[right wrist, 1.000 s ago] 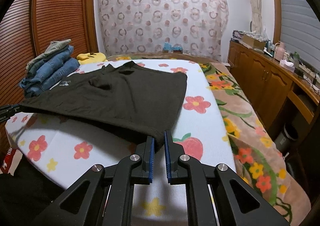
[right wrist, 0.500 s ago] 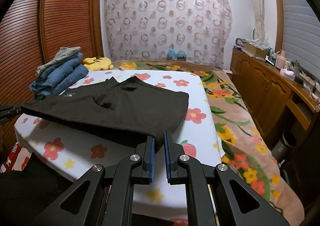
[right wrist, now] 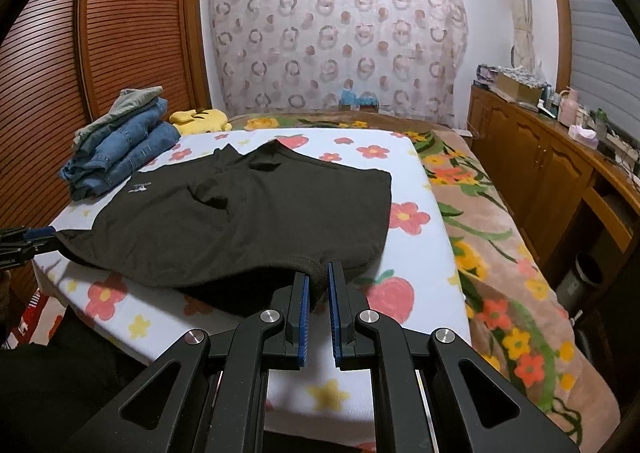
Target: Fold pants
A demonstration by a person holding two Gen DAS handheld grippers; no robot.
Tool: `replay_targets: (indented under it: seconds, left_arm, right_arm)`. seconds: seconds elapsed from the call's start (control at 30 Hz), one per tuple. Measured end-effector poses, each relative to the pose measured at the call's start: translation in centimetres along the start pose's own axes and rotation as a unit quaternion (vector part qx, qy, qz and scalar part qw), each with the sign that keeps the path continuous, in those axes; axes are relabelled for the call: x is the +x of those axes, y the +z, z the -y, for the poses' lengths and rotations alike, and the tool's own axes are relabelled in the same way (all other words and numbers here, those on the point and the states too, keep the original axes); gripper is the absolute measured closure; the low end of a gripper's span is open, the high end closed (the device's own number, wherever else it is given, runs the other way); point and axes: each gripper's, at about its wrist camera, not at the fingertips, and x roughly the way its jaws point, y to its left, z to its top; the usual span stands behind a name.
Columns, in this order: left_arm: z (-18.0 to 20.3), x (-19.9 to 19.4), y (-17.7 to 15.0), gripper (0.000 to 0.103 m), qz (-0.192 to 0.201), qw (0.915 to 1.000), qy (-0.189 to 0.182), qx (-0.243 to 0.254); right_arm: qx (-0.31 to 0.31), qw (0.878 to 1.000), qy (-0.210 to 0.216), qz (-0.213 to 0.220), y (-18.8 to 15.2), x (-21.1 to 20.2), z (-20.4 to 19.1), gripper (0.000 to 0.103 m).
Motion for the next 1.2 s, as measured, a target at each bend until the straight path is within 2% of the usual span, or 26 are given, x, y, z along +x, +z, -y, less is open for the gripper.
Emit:
replay_targets:
  seconds: [0.13,0.33,0.53,0.77,1.2]
  left_arm:
    - [-0.5,-0.7,0.2,0.024,0.014,0.9999,-0.005,-0.006]
    - [-1.0,-1.2,1.0,0.023,0.029,0.9996,0.005,-0.003]
    - [-1.3,-0.1,1.8,0.023,0.03,0.9995,0.01,-0.003]
    - [-1.8,0.4,1.9,0.023,0.029,0.9994,0.016,-0.01]
    - [-4.1,-0.4,1.7,0.023,0.04,0.9981,0.035,-0.033]
  right_arm:
    - [-0.006,1.0,0.005,0.006,0.7,0.3,-0.6,0.094]
    - [-0.014,1.0,0.023,0.015,1.3,1.1,-1.5,0.094]
    - [-0.038,0.997,0.058,0.029,2.5,2.3,-3.9,0.094]
    - [-0.066,0.991,0.114,0.025,3.8,4.8,-7.2,0.094]
    - [-0.104,0.967,0.234,0.003,5.6,7.6,-11.4,0.094]
